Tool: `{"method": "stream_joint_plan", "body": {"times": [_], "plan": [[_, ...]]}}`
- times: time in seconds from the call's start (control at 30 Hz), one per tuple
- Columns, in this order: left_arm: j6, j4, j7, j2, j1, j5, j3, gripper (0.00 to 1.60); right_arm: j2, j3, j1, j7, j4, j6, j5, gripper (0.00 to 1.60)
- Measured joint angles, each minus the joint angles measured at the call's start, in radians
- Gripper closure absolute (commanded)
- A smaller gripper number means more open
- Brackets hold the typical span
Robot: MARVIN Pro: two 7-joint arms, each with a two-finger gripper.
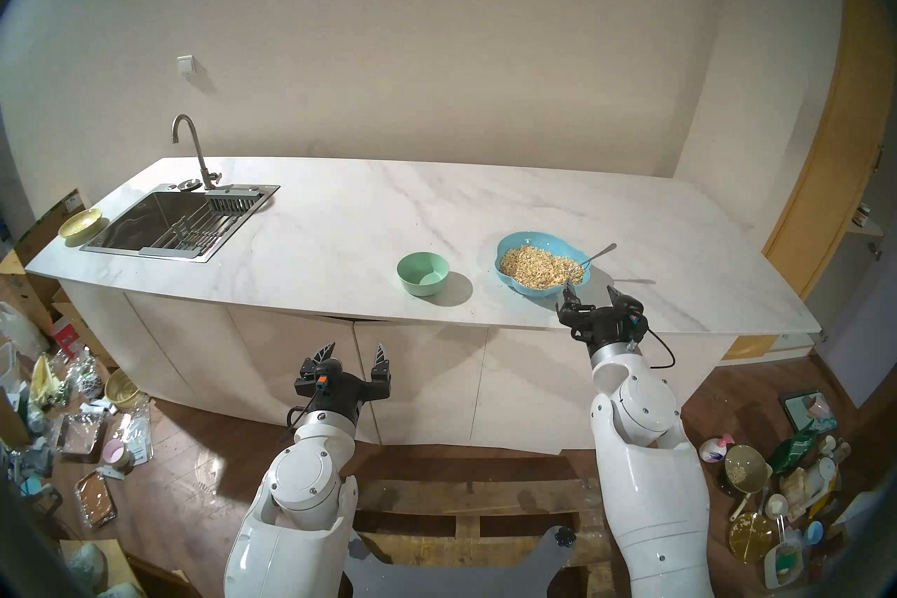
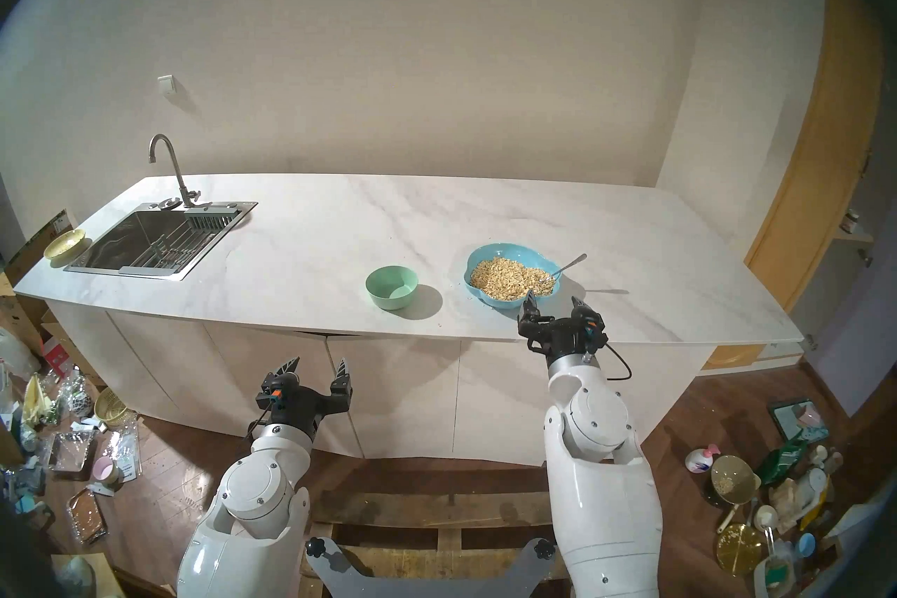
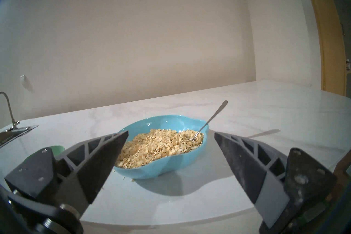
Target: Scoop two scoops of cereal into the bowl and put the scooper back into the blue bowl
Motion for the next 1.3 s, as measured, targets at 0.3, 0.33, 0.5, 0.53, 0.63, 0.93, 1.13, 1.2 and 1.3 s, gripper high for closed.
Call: {"method": "stream_joint_plan", "body": {"times": [0.3,0.33,0.5,0.53,0.63,0.93,1.13,1.2,1.3], "plan": [[0.000,0.000,0.000,0.000,0.000,0.000,0.000,0.00,-0.011,0.009,0.063,-0.105,0.046,0.000,0.114,0.00],[0.000,0.000,0.000,0.000,0.000,0.000,0.000,0.00,-0.011,0.010,0.065,-0.108,0.047,0.000,0.120,0.00],[0.000,0.000,0.001,0.000,0.000,0.000,0.000,0.00,-0.021,0.025,0.098,-0.140,0.063,0.007,0.216,0.00],[0.000,0.000,0.001,0.000,0.000,0.000,0.000,0.00,-0.022,0.029,0.103,-0.145,0.064,0.009,0.236,0.00],[0.000,0.000,0.001,0.000,0.000,0.000,0.000,0.00,-0.027,0.038,0.120,-0.166,0.072,0.017,0.315,0.00],[0.000,0.000,0.001,0.000,0.001,0.000,0.000,0.00,-0.026,0.047,0.184,-0.191,0.141,0.019,0.331,0.00],[0.000,0.000,0.001,0.000,0.001,0.000,0.000,0.00,0.011,0.028,0.285,-0.161,0.258,0.010,0.327,0.00],[0.000,0.000,0.001,0.000,0.001,0.000,0.000,0.00,0.018,0.022,0.320,-0.153,0.304,0.006,0.325,0.00],[0.000,0.001,0.001,0.000,0.001,0.000,0.000,0.00,0.028,0.011,0.380,-0.137,0.379,-0.006,0.318,0.00]]}}
